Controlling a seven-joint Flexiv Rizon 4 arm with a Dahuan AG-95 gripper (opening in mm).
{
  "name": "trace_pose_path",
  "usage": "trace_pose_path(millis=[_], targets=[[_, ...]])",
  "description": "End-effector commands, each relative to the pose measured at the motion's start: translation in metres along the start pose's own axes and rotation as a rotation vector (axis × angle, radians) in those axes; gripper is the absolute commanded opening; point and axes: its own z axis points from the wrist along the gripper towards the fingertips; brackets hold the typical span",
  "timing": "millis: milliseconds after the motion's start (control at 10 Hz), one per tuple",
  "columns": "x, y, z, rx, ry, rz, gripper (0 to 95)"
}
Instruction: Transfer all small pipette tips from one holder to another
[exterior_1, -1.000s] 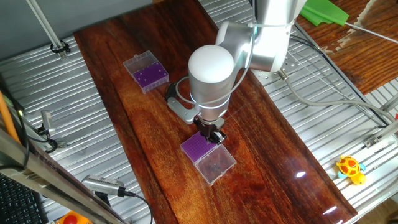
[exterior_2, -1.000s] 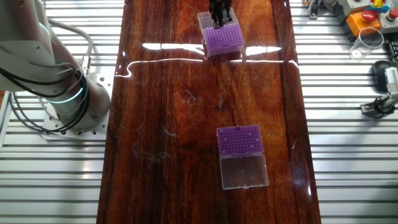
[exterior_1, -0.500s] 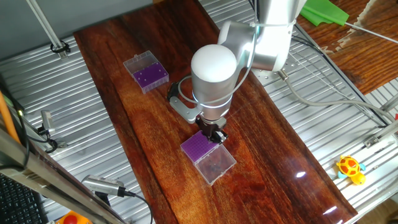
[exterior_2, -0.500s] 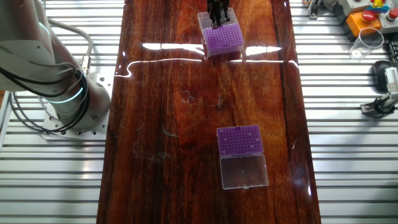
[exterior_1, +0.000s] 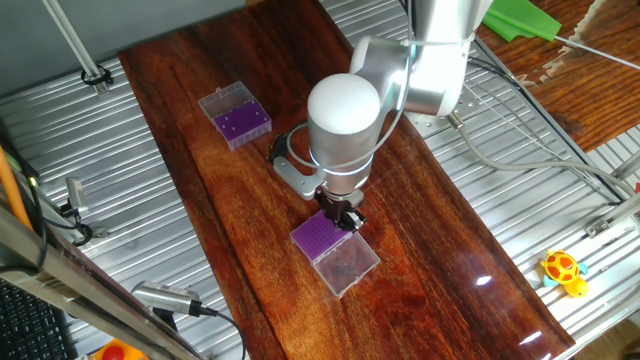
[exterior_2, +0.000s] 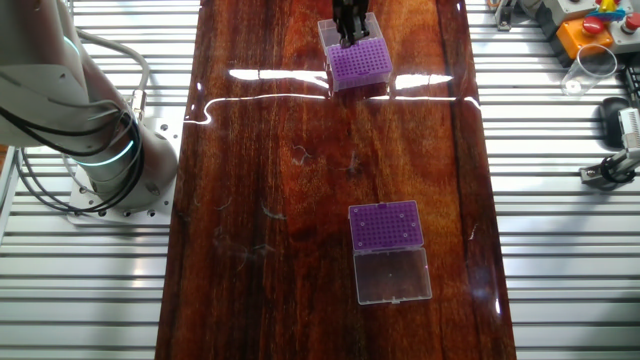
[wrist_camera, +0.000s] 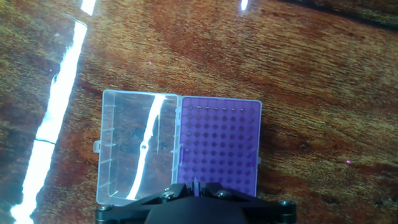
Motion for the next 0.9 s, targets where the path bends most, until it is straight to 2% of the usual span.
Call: trace_pose_path(millis=[100,400,500,900], targets=[[-0.001,-0.0001,0.0019,0.003,-0.002,0.002,0.0],[-0.0041,0.0033,0.0072,0.008,0.003,0.022,0.0],[-0.0046,0.0039,0.0075,0.008,0.002,0.021,19.0],[-0.0048,0.0003,0.0057,0.01,-0.006,0.015,19.0]])
